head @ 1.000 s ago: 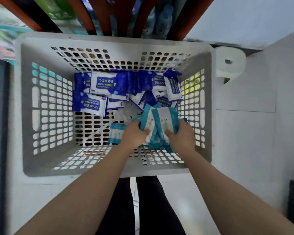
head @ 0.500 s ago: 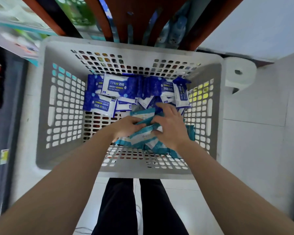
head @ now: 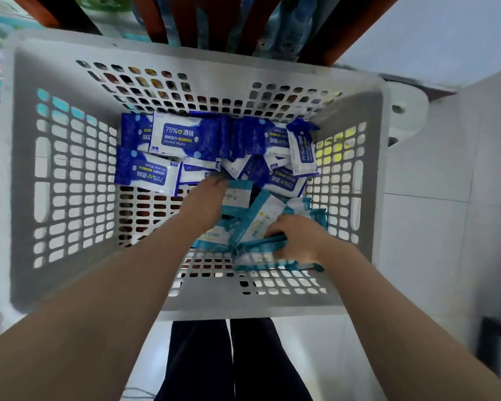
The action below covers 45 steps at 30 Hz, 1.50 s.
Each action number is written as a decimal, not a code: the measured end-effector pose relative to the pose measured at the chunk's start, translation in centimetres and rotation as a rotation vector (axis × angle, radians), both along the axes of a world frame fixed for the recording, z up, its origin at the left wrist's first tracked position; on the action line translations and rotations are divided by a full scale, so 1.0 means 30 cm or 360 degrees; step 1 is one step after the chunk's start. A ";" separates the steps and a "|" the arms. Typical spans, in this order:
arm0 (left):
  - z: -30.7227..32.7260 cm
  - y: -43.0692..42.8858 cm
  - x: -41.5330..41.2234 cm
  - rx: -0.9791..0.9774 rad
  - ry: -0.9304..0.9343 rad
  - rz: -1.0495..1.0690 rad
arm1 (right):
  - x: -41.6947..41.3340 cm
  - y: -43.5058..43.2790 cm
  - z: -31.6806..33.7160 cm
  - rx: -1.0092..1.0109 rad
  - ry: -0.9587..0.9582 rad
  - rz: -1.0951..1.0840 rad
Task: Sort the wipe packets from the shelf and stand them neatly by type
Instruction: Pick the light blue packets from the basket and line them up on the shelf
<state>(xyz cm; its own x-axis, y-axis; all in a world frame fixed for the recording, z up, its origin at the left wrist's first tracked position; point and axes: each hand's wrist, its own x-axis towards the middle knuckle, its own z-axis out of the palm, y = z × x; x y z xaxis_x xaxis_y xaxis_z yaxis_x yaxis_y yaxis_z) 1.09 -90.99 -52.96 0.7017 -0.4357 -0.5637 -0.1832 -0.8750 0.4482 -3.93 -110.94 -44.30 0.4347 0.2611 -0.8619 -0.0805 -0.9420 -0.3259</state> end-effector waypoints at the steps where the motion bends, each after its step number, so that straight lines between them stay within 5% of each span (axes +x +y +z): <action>1: -0.018 -0.017 0.007 0.0126 -0.0019 -0.0099 | -0.001 -0.007 -0.006 -0.0006 0.0023 -0.0030; 6: -0.053 -0.047 0.005 0.0581 -0.0329 -0.0400 | -0.002 -0.028 -0.022 0.0026 0.0088 -0.0162; 11: -0.026 -0.014 0.013 0.0585 -0.0319 -0.0347 | -0.003 -0.028 -0.024 0.0033 0.0073 -0.0233; 14: 0.034 0.009 0.029 0.0283 -0.0184 0.0144 | -0.001 -0.024 -0.018 0.0013 0.0084 -0.0229; 17: 0.131 -0.010 0.026 -0.0399 0.0441 0.0878 | -0.002 -0.028 -0.002 0.0001 0.0098 -0.0227; 19: 0.178 -0.036 -0.004 -0.0581 0.0759 0.1037 | -0.003 -0.035 0.010 -0.0012 0.0103 -0.0232; 22: 0.194 -0.078 -0.060 -0.0503 0.0870 0.1005 | -0.007 -0.050 0.024 -0.0022 0.0092 -0.0227; 27: 0.232 -0.120 -0.046 -0.0354 0.0355 0.1005 | -0.018 -0.080 0.043 -0.0030 0.0077 -0.0240; 33: 0.190 -0.140 -0.116 -0.0114 0.1063 0.0661 | -0.035 -0.088 0.049 -0.0028 0.0023 -0.0221; 39: 0.169 -0.159 -0.198 -0.0032 0.0813 0.0896 | -0.062 -0.103 0.039 -0.0066 -0.0042 -0.0305; 45: 0.231 -0.130 -0.172 -0.0186 0.0938 0.1027 | -0.071 -0.101 0.039 0.0000 -0.0113 -0.0371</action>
<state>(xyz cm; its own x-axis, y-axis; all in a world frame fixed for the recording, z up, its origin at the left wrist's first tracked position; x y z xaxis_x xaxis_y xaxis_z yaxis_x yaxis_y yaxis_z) -4.07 -94.89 -46.02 0.4400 -0.1322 -0.8882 0.6200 -0.6708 0.4070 -6.07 -113.99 -43.12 0.5429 0.1465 -0.8269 -0.2726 -0.9006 -0.3385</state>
